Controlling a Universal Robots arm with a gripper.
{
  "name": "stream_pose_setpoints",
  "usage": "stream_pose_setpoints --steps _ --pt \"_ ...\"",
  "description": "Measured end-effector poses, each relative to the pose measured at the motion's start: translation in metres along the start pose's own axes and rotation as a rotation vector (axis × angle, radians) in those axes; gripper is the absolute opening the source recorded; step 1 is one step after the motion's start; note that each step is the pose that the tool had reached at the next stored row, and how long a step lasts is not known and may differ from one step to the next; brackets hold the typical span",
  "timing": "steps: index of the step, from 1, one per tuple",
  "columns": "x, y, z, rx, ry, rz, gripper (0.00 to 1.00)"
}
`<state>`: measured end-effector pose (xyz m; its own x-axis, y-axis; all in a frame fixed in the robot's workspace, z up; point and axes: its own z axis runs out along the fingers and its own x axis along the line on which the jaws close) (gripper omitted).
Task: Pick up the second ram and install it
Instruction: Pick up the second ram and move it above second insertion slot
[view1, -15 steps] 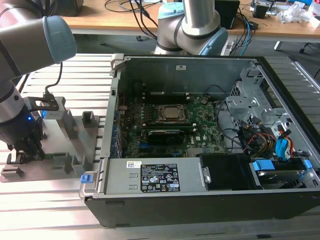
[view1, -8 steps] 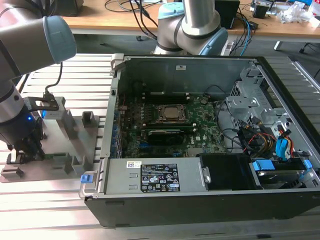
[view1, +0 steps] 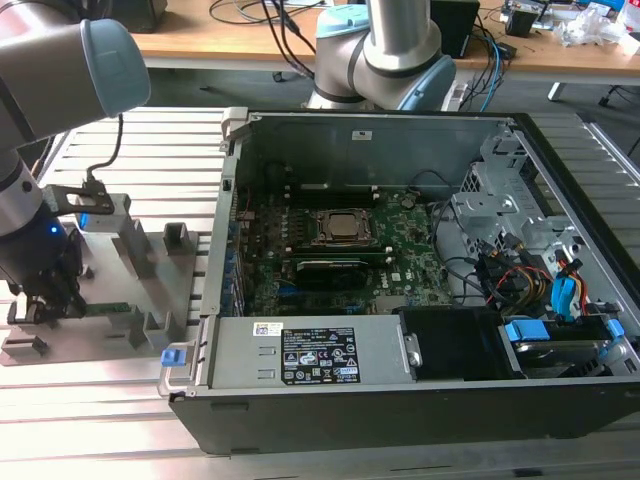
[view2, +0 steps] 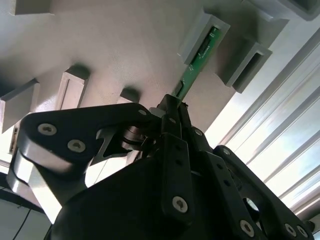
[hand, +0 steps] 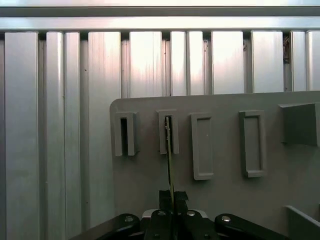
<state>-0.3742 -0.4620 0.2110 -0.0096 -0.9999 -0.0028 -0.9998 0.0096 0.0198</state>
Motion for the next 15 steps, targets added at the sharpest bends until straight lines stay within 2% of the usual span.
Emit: stream_pose_setpoints --steps 5,7,15 --pt "0.0000 0.0001 -0.0063 0.0000 0.0000 0.000 0.14" --pt "0.0000 0.0003 -0.0121 0.0000 -0.0001 0.000 0.14" --pt "-0.0001 0.0004 -0.0194 0.0000 0.0000 0.000 0.14"
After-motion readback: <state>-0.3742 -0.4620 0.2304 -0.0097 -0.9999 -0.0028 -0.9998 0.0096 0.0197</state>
